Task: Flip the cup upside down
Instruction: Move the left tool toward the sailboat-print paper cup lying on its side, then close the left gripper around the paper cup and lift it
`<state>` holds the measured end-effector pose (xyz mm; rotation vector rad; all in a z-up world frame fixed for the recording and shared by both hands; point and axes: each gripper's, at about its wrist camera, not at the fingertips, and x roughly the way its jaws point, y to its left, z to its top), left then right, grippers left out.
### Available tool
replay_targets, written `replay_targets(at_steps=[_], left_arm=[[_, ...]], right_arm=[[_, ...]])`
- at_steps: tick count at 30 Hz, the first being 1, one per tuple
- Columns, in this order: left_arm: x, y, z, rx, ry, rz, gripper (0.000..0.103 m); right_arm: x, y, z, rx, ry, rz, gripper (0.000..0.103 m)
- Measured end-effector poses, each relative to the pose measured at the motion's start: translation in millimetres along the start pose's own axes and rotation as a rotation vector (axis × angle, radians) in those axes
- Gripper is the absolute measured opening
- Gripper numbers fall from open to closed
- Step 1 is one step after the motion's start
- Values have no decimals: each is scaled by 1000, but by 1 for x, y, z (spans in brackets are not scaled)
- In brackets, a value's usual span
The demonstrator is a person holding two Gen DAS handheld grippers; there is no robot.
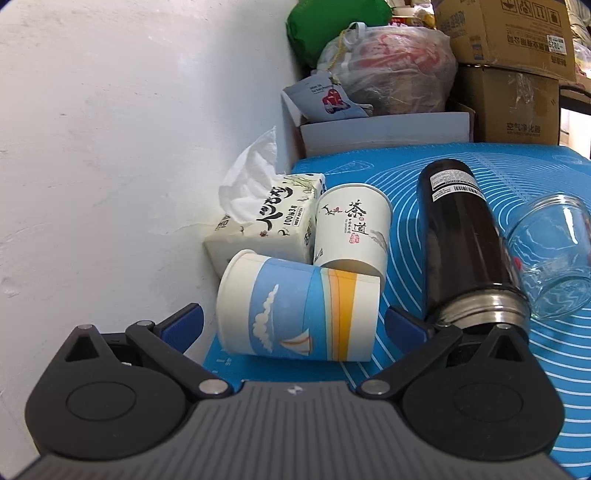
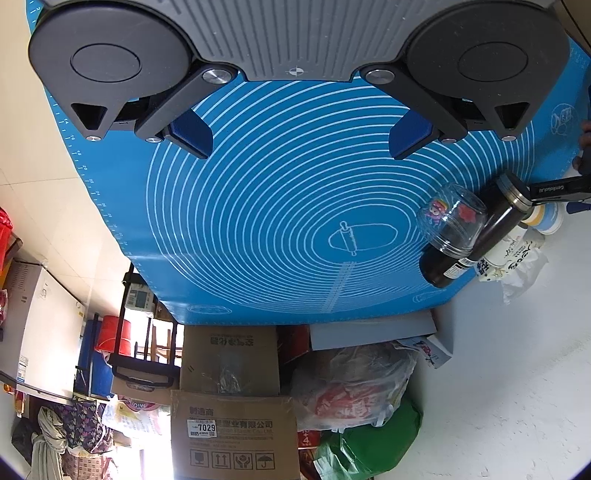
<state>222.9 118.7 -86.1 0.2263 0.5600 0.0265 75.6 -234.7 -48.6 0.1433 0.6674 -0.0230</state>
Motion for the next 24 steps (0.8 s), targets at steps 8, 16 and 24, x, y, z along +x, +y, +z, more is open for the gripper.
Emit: replay_targets(at_steps=[8, 16, 24], left_arm=[[2, 10, -5, -11, 18, -7, 86], [-5, 10, -5, -13, -1, -8, 86], [-32, 10, -1, -21, -41, 8, 86]], right_arm=[[2, 1, 1, -1, 4, 4, 103], [-1, 2, 1, -1, 0, 2, 103], [-6, 1, 2, 1, -7, 7, 103]])
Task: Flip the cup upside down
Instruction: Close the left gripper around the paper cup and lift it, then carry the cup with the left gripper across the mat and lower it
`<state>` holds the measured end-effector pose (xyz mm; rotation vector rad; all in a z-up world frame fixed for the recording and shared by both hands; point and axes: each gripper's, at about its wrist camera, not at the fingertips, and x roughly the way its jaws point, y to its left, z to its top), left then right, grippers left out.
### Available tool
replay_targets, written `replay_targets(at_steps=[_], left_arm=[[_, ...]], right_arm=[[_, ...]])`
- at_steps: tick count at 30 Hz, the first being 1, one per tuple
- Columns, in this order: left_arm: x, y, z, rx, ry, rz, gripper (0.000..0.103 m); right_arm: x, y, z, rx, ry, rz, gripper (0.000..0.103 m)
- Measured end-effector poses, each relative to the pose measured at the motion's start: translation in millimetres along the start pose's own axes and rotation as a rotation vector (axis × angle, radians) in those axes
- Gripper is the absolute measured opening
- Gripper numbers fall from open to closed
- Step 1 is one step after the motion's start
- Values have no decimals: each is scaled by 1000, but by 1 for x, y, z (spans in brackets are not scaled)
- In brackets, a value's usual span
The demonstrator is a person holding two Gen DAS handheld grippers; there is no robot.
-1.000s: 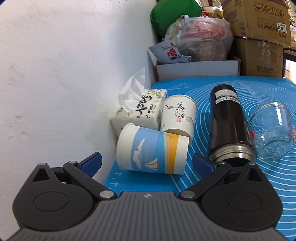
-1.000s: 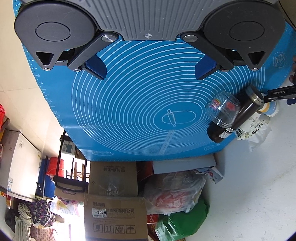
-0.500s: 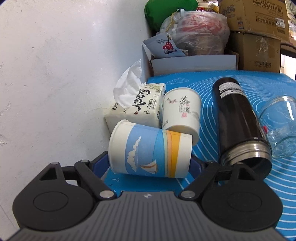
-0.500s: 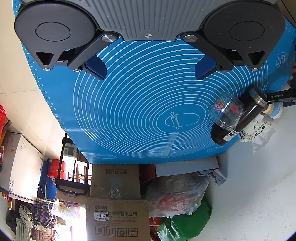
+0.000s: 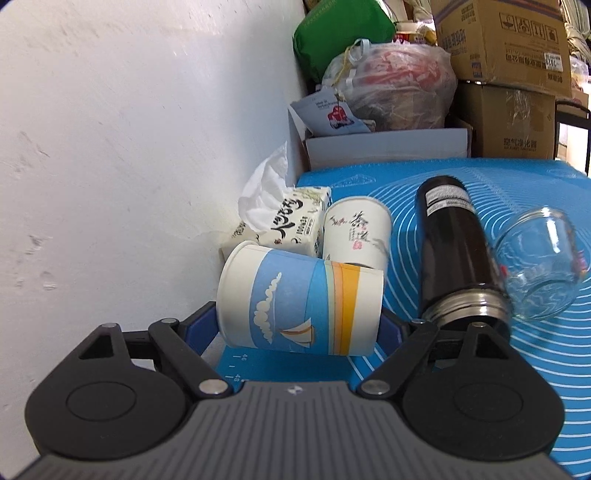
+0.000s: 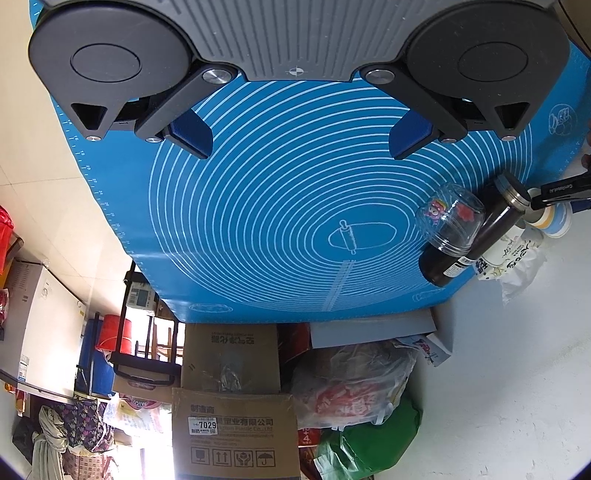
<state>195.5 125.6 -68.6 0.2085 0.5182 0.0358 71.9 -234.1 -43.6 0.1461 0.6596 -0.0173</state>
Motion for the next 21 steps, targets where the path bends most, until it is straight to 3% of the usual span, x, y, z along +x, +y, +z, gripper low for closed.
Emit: replay_targets(at_steps=[11, 21], left_arm=[[-67, -27, 21, 34, -86, -42, 86], [-101, -103, 27, 44, -106, -158, 86]], right_arm=[[-25, -7, 3, 2, -31, 6, 103], [-44, -39, 3, -7, -35, -10, 103]])
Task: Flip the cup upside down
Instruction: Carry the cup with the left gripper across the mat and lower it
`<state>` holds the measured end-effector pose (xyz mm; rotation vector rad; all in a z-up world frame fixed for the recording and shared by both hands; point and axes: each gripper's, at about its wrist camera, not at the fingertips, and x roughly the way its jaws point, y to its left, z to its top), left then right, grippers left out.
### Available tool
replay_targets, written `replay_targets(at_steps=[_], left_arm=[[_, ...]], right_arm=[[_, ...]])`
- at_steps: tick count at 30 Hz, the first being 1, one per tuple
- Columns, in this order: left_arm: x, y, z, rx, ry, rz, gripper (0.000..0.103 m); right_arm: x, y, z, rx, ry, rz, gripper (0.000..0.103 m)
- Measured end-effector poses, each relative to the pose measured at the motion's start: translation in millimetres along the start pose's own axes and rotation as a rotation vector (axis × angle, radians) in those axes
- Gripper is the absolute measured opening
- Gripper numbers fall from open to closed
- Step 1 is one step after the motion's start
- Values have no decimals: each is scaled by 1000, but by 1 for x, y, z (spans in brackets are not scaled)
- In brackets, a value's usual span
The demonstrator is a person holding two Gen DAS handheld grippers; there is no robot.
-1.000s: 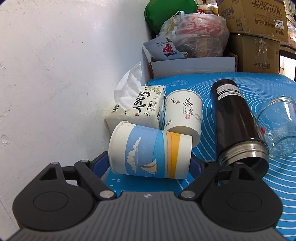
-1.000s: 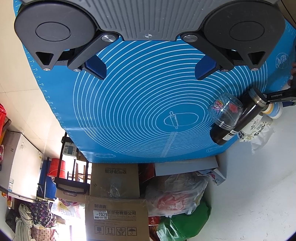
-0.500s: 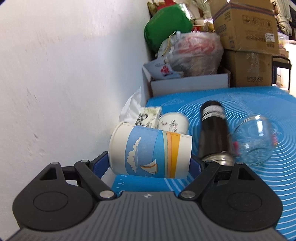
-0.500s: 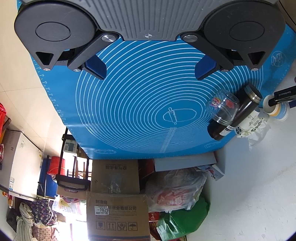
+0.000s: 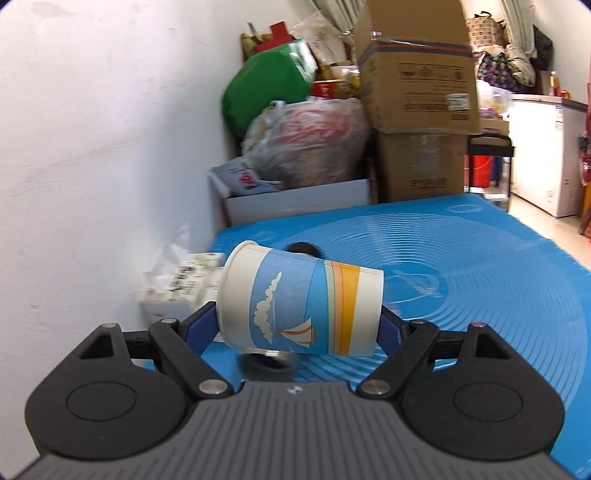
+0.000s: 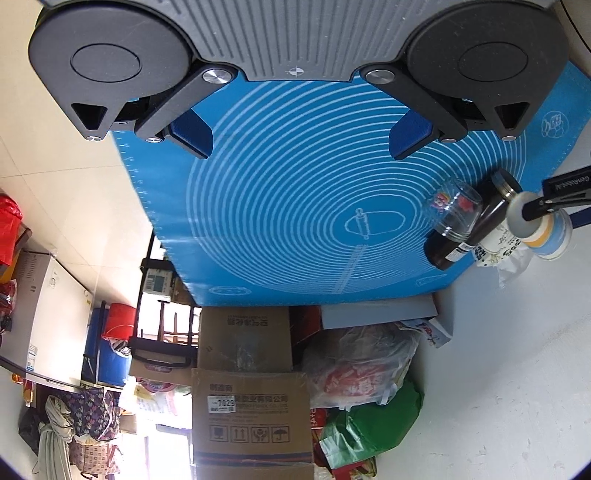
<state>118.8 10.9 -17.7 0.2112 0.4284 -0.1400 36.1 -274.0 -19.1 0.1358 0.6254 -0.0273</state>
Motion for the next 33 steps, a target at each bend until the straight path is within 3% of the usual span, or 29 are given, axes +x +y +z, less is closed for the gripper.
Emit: replay_targets(at_steps=[8, 17, 26, 33], left_arm=[[14, -65, -4, 32, 28, -94, 86], [43, -113, -14, 100, 77, -189, 86], [48, -132, -26, 177, 107, -284, 86], [52, -138, -30, 217, 112, -302, 86]], right_arm=[[1, -32, -2, -5, -1, -21, 103], [17, -60, -9, 21, 19, -48, 103], [36, -63, -17, 35, 49, -45, 103], [44, -59, -23, 38, 70, -40, 103]])
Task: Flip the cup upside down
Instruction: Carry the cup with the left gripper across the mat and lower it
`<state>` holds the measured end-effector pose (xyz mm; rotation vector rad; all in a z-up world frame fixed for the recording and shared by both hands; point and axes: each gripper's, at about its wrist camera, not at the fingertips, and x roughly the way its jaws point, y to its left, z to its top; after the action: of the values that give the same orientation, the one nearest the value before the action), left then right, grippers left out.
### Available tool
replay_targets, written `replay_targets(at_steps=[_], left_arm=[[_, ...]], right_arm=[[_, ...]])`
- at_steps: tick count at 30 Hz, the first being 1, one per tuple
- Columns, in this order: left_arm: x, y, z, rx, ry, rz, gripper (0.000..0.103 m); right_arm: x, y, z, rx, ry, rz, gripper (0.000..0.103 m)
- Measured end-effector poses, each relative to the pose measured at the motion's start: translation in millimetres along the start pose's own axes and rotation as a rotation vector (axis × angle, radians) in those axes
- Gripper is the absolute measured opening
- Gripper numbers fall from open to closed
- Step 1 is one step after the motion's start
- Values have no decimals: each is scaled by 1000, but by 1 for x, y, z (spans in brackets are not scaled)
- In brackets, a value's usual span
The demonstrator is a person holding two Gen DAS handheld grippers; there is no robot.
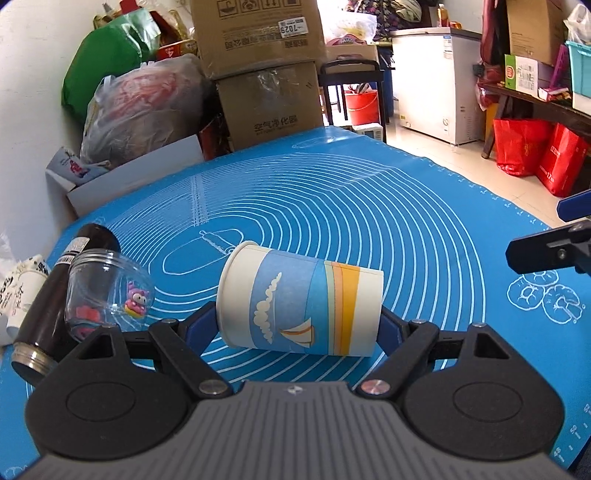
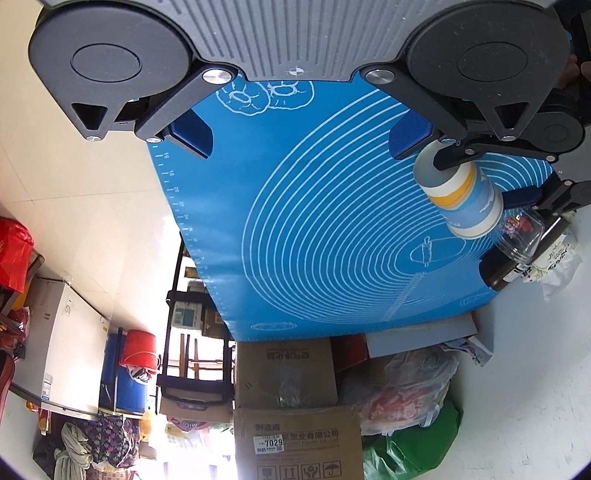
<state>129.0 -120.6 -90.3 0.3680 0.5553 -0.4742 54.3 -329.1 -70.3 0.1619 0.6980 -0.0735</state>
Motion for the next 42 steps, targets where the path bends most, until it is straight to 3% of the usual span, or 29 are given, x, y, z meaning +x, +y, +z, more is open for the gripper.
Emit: replay_targets(at_steps=[12, 17, 42], left_arm=[[0, -3, 2, 12, 3, 18, 87], [-3, -2, 2, 7, -6, 22, 94], [-24, -3, 3, 8, -34, 27, 96]], right_arm=[[2, 0, 0, 2, 4, 2, 103], [2, 0, 0, 2, 4, 3, 103], [-13, 6, -2, -14, -5, 16, 103]])
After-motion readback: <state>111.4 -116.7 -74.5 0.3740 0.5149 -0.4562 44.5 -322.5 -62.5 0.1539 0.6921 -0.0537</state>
